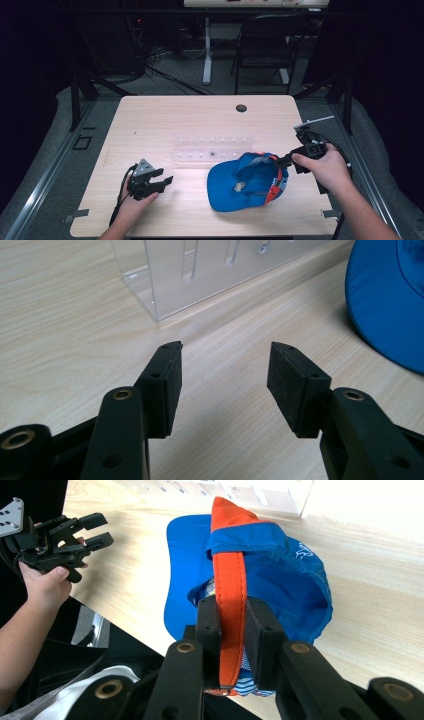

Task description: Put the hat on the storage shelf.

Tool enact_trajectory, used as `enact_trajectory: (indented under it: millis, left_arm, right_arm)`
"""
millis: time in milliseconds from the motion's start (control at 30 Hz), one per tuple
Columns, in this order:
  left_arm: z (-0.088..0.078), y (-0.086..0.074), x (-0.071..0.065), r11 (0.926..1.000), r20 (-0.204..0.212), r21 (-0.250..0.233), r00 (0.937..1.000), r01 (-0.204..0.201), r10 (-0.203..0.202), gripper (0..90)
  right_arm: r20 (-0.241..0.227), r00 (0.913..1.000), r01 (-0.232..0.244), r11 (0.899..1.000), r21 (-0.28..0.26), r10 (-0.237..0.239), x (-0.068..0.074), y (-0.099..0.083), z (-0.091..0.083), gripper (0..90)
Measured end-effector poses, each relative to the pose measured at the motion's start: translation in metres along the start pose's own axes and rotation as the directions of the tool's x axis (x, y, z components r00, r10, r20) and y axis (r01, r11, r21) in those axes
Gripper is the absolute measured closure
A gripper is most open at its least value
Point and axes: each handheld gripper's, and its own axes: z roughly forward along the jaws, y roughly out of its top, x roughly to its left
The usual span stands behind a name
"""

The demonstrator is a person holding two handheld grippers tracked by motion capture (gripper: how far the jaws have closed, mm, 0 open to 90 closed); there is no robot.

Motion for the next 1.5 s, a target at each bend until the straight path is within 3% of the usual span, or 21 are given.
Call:
enact_trajectory:
  millis: [233,467,667,1033,1500]
  left_arm:
    - [0.001,0.000,-0.001,1.0000,0.001,0.000,1.0000,-0.002,0.002,48.7]
    - [0.001,0.000,-0.001,1.0000,0.001,0.003,1.0000,-0.002,0.002,48.7]
    - [0.001,0.000,-0.001,1.0000,0.001,-0.003,1.0000,-0.002,0.002,48.7]
    - [0.001,0.000,-0.002,1.0000,-0.004,0.001,1.0000,-0.005,0.005,48.6]
    - [0.001,0.000,-0.002,1.0000,0.004,0.002,0.9999,-0.009,0.009,48.5]
  right_arm:
    - [0.001,1.0000,-0.008,1.000,0.026,0.008,0.010,0.007,-0.007,77.9]
    - [-0.046,0.9990,0.005,0.999,0.052,-0.003,0.024,0.013,-0.018,77.9]
    - [-0.021,0.9997,0.013,0.998,0.055,-0.012,0.035,0.019,-0.024,77.9]
    - [-0.049,0.9987,0.017,0.997,0.077,-0.013,0.053,0.027,-0.034,77.8]
    - [-0.062,0.9979,0.020,0.998,0.053,-0.017,0.066,0.034,-0.051,77.7]
